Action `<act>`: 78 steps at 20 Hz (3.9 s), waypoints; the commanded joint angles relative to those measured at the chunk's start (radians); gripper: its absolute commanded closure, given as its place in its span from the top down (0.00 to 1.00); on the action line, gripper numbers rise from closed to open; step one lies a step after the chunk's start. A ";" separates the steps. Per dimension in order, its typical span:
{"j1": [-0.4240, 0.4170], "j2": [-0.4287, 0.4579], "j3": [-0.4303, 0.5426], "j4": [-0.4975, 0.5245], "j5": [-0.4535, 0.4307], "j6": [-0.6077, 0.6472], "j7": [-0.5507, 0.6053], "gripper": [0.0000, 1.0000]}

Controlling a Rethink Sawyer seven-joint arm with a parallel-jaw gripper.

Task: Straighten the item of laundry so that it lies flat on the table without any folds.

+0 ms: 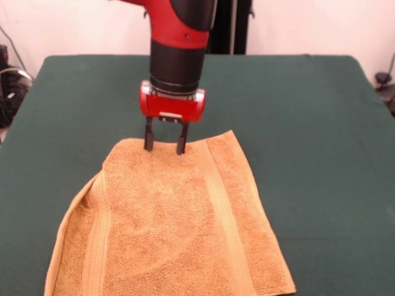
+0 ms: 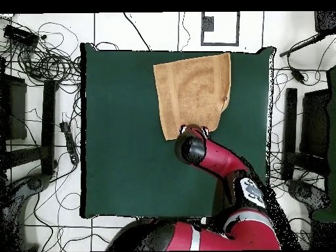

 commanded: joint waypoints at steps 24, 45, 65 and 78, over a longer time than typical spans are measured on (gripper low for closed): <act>0.063 0.145 0.094 -0.062 -0.045 -0.059 0.197 1.00; 0.268 0.143 0.020 0.005 0.081 -0.086 0.315 1.00; 0.416 0.175 -0.004 0.005 0.258 -0.100 0.336 1.00; 0.424 0.199 0.022 0.013 0.335 -0.136 0.329 1.00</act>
